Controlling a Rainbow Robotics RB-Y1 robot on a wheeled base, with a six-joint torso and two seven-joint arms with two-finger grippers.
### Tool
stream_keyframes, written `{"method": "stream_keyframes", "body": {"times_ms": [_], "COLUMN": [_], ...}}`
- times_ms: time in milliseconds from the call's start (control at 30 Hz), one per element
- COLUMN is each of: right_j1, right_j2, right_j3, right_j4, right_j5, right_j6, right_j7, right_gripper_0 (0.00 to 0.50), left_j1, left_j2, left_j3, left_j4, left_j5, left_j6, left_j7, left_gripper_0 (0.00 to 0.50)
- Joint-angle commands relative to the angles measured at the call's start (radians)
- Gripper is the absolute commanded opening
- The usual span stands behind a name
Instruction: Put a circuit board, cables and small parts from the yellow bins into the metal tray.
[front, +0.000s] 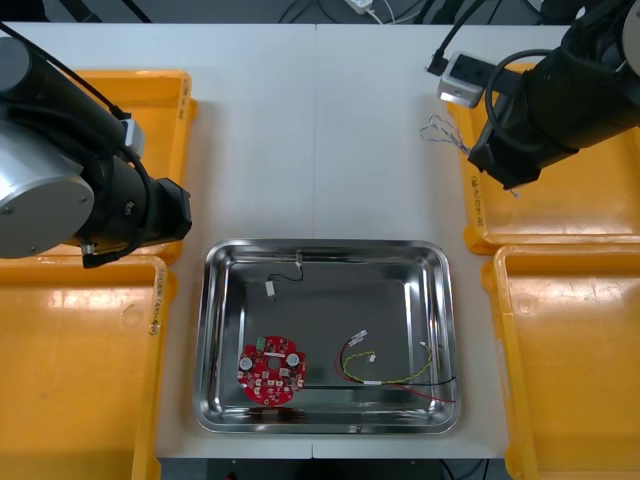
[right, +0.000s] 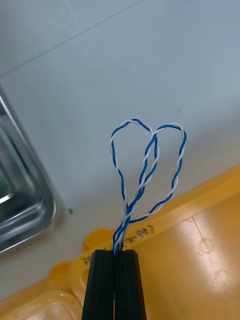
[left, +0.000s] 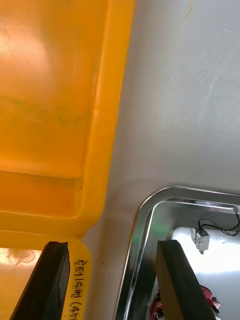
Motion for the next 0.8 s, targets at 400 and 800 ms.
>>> {"method": "stream_keyframes", "body": {"times_ms": [400,800], "right_j1": [0.085,0.138], "right_j2": [0.041,0.092], "right_j3": [0.105,0.195], "right_j4": [-0.135,-0.183], "right_j5": [-0.123,-0.099], "right_j6": [0.004,0.004], "right_j7": [0.008,0.011], "right_gripper_0": [0.0,0.0], "left_j1": [-0.132,-0.2], "left_j2": [0.102,0.12], "left_j3": [0.116,0.134], "left_j4": [0.193,0.376], "left_j5": [0.09,0.087], "left_j6": [0.008,-0.053], "left_j7": [-0.086,-0.132], "left_gripper_0": [0.5,0.5]}}
